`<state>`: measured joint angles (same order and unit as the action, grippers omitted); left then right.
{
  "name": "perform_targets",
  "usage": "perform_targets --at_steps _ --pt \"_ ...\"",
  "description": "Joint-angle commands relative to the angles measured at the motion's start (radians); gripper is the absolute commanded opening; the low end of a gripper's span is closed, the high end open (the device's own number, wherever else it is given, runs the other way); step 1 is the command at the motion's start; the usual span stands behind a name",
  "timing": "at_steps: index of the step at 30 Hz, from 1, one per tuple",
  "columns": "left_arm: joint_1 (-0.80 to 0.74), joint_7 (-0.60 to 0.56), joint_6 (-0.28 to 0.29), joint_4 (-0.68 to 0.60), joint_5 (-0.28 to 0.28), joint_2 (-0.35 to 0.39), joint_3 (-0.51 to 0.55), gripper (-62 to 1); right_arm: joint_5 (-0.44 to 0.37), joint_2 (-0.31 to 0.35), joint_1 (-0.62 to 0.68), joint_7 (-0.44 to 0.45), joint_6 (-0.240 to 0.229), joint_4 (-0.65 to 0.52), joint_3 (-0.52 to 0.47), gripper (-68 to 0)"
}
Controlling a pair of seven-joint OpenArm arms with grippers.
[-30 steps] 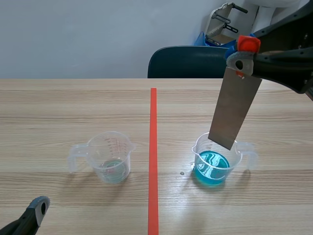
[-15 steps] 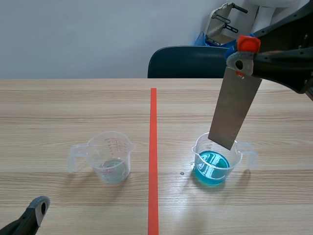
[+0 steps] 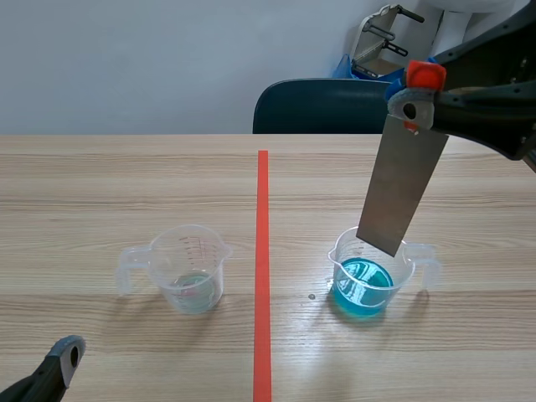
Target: Do the redox reaction experiment
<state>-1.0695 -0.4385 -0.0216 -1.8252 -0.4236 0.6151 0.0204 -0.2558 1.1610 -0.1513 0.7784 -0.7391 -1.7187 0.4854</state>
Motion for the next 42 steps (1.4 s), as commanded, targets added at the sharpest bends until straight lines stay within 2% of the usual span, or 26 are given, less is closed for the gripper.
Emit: perform_targets --at_steps 1,27,30,42 --pt "0.001 -0.015 0.008 -0.014 0.001 -0.005 0.006 1.4 -0.022 0.016 -0.018 0.018 -0.006 -0.013 -0.016 -66.9" --pt "0.001 -0.015 0.006 -0.014 0.001 -0.005 0.006 1.4 -0.021 0.007 -0.018 0.021 -0.006 -0.013 -0.016 -66.9" --pt "0.001 -0.015 0.005 -0.014 0.002 -0.005 0.006 1.4 -0.014 -0.016 -0.027 0.016 -0.006 -0.013 -0.015 -66.9" --pt "0.003 -0.016 0.005 -0.014 0.002 -0.005 0.006 1.4 -0.006 -0.179 -0.117 -0.124 -0.006 -0.013 -0.014 -66.9"
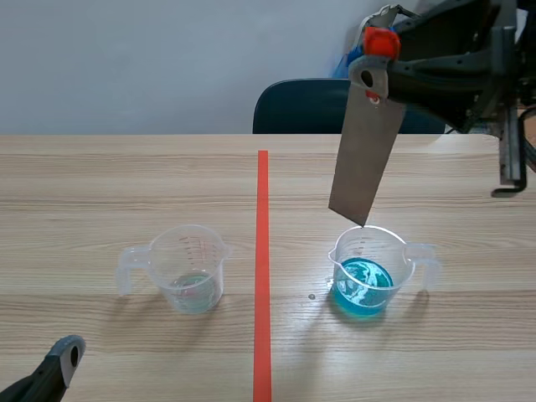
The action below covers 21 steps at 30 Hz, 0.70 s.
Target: Do the redox reaction experiment
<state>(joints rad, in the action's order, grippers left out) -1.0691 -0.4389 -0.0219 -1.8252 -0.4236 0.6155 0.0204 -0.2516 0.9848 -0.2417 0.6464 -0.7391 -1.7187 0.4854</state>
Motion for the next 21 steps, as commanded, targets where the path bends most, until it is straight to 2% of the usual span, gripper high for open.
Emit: perform_targets --at_steps 1,7,21 --pt "0.003 -0.015 0.006 -0.014 0.002 -0.005 0.006 1.4 -0.01 -0.022 -0.037 -0.007 -0.006 -0.013 -0.014 -66.9" --pt "0.003 -0.015 0.006 -0.014 0.002 -0.005 0.006 1.4 -0.01 -0.138 -0.098 -0.111 -0.006 -0.013 0.004 -66.9" --pt "0.003 -0.017 0.006 -0.014 0.002 -0.005 0.006 1.4 -0.01 -0.373 -0.277 -0.307 -0.006 -0.006 0.239 -66.9"
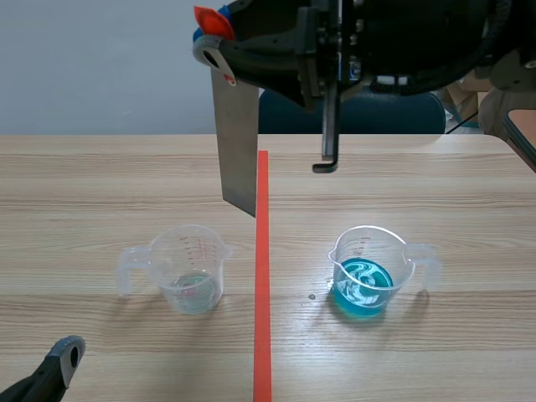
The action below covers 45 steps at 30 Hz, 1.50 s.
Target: Do the redox reaction experiment
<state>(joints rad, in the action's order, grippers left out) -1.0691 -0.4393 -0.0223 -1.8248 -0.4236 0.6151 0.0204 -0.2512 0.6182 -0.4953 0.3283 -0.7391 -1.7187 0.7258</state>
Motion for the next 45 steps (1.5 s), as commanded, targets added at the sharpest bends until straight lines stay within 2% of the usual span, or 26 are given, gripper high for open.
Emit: perform_targets --at_steps 1,10,18,45 --pt "0.003 -0.017 0.006 -0.014 0.002 -0.005 0.006 1.4 -0.011 -0.025 -0.032 0.0 -0.006 -0.002 0.012 -66.9" --pt "0.003 -0.017 0.006 -0.014 0.002 -0.005 0.006 1.4 -0.011 -0.176 -0.101 -0.086 -0.006 0.056 0.127 -66.9" --pt "0.003 -0.017 0.006 -0.014 0.002 -0.005 0.006 1.4 -0.011 -0.254 -0.134 -0.1 -0.006 0.133 0.191 -66.9" --pt "0.003 -0.018 0.006 -0.014 0.002 -0.005 0.006 1.4 -0.011 -0.264 -0.134 -0.101 -0.006 0.159 0.2 -66.9"
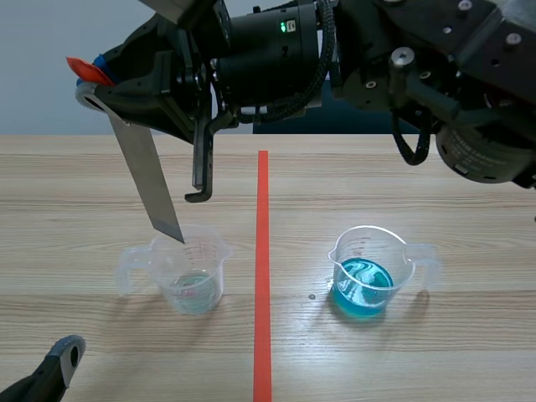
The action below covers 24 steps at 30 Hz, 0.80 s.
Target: Do the redox reaction experiment
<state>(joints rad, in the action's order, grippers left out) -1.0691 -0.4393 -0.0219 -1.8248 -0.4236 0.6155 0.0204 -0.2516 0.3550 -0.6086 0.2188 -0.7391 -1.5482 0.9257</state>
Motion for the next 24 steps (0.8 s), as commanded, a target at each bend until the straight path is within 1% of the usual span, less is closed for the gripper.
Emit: perform_targets --at_steps 1,5,9,24 --pt "0.003 -0.018 0.006 -0.014 0.002 -0.005 0.006 1.4 -0.01 0.0 -0.021 0.008 -0.006 -0.012 0.0 -66.9" --pt "0.003 -0.018 0.006 -0.014 0.002 -0.005 0.006 1.4 -0.01 0.0 -0.02 0.008 -0.006 -0.012 0.0 -66.9" --pt "0.003 -0.021 0.006 -0.014 0.028 -0.005 0.006 1.4 -0.01 0.0 -0.02 0.008 -0.006 -0.012 0.0 -66.9" --pt "0.003 -0.022 0.006 -0.014 0.027 -0.005 0.006 1.4 -0.01 0.0 -0.02 0.008 -0.006 -0.012 0.0 -66.9"
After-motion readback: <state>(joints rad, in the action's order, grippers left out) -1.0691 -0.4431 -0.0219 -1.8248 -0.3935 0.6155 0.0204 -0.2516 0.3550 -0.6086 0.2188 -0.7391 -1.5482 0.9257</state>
